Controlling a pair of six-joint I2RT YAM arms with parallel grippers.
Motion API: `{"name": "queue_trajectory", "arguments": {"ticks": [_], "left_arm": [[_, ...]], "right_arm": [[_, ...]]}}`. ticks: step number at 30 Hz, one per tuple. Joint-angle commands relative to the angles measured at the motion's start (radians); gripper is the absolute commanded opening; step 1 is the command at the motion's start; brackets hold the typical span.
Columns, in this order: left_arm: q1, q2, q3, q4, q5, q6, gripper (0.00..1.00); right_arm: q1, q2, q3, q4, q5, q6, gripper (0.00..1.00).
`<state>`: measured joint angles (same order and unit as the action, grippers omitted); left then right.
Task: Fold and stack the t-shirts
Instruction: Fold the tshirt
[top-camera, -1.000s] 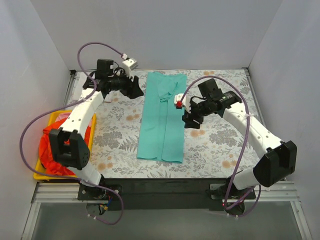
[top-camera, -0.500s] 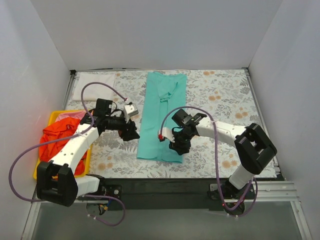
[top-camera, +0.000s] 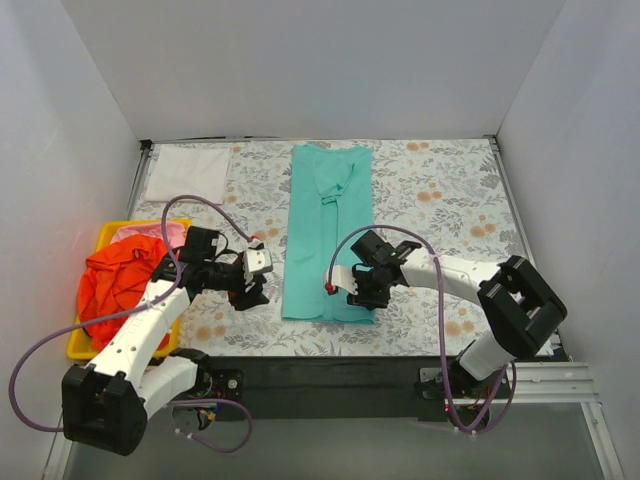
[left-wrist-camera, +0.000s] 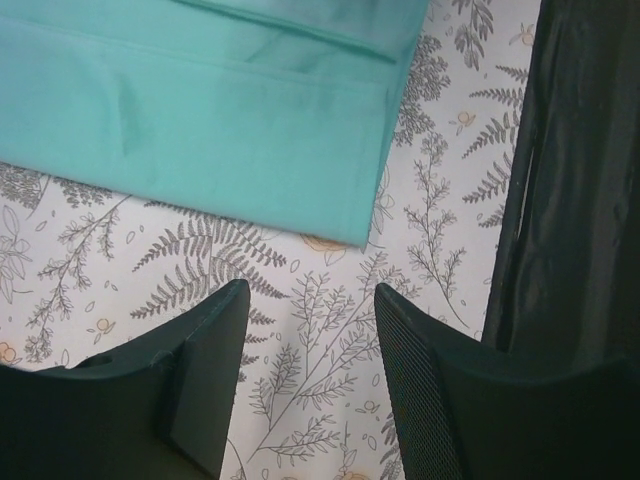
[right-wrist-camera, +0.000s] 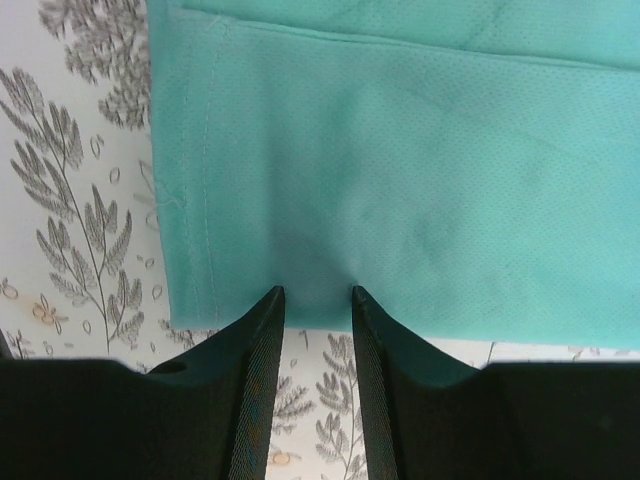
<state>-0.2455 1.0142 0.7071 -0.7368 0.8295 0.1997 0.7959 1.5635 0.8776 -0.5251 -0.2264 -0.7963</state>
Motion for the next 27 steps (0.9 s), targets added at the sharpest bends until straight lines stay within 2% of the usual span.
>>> {"name": "queue_trajectory", "arguments": {"ticks": [1,2,5,7,13,20,27], "left_arm": [[-0.018,-0.035,-0.035,-0.067,0.0,0.151,0.52],[-0.026,-0.037,-0.043,-0.072,-0.004,0.173,0.52],[-0.095,-0.035,-0.084,-0.069,-0.029,0.216,0.48],[-0.155,-0.037,-0.121,-0.02,-0.047,0.216,0.45],[-0.273,-0.029,-0.207,0.167,-0.087,0.152,0.41],[-0.36,0.046,-0.279,0.417,-0.183,0.153,0.41],[-0.396,0.138,-0.302,0.52,-0.242,0.129,0.41]], "right_arm": [[-0.006,-0.063,-0.026,-0.082,0.041,-0.044,0.41],[-0.006,-0.085,-0.017,-0.09,0.029,-0.046,0.43],[-0.006,-0.166,-0.008,-0.09,-0.008,-0.055,0.57],[-0.004,-0.218,-0.012,-0.09,-0.036,-0.072,0.61],[0.026,-0.341,-0.129,-0.05,-0.125,-0.164,0.59],[0.065,-0.304,-0.253,0.092,-0.074,-0.181,0.54],[0.066,-0.278,-0.308,0.16,-0.031,-0.178,0.53]]}}
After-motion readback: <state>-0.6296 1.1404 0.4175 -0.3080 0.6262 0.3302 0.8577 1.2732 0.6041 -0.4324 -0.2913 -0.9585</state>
